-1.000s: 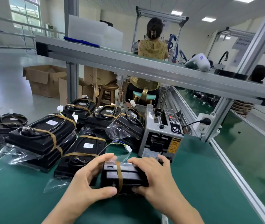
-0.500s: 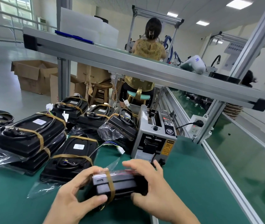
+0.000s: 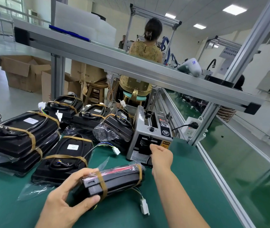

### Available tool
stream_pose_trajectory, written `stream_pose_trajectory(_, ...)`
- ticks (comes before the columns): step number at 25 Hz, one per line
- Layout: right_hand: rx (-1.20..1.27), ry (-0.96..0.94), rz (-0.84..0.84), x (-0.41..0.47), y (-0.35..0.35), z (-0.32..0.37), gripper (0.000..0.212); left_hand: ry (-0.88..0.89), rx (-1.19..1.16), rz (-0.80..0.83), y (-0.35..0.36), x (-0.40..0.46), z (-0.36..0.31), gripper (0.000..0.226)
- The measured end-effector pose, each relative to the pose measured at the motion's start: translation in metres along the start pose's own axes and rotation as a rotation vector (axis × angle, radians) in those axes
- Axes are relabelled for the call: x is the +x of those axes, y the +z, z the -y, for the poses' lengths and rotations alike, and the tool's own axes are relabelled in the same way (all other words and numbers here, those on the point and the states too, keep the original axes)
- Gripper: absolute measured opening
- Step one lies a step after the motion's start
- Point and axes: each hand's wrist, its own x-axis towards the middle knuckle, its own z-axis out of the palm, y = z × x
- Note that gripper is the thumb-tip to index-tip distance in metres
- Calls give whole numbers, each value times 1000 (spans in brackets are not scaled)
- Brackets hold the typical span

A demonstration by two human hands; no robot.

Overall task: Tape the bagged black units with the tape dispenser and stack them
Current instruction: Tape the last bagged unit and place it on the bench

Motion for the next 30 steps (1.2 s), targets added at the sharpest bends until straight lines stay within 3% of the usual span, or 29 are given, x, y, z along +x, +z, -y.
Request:
stream_pose_trajectory(7, 79, 138, -162, 9, 17, 3, 25, -8, -12, 15, -1, -1, 2, 65)
stream_pose_trajectory(13, 206, 305, -182, 6, 22, 15, 34, -29, -11, 3, -1, -2, 3, 66)
stream_pose_trajectory(17, 282, 343, 70, -22, 0, 19, 23, -30, 1, 5, 0, -3, 1, 65)
stream_pose_trajectory(20, 209, 156, 307, -68, -31, 18, 5, -42, 1, -28, 4, -5, -3, 65)
stream_pose_trajectory(23, 195, -93, 460, -125, -52, 10, 23, -50, 3, -74, 15, -12, -9, 61)
stream_pose_trajectory(25, 155, -192, 491, -153, -52, -5, 24, -52, 12, -103, 21, -19, -13, 58)
stream_pose_trajectory(28, 52, -255, 501, -176, -43, -23, 6, -55, 12, -112, 25, -22, -20, 57)
stream_pose_trajectory(30, -18, -287, 482, -180, -40, -30, 13, -56, 0, -99, 24, -24, -23, 56)
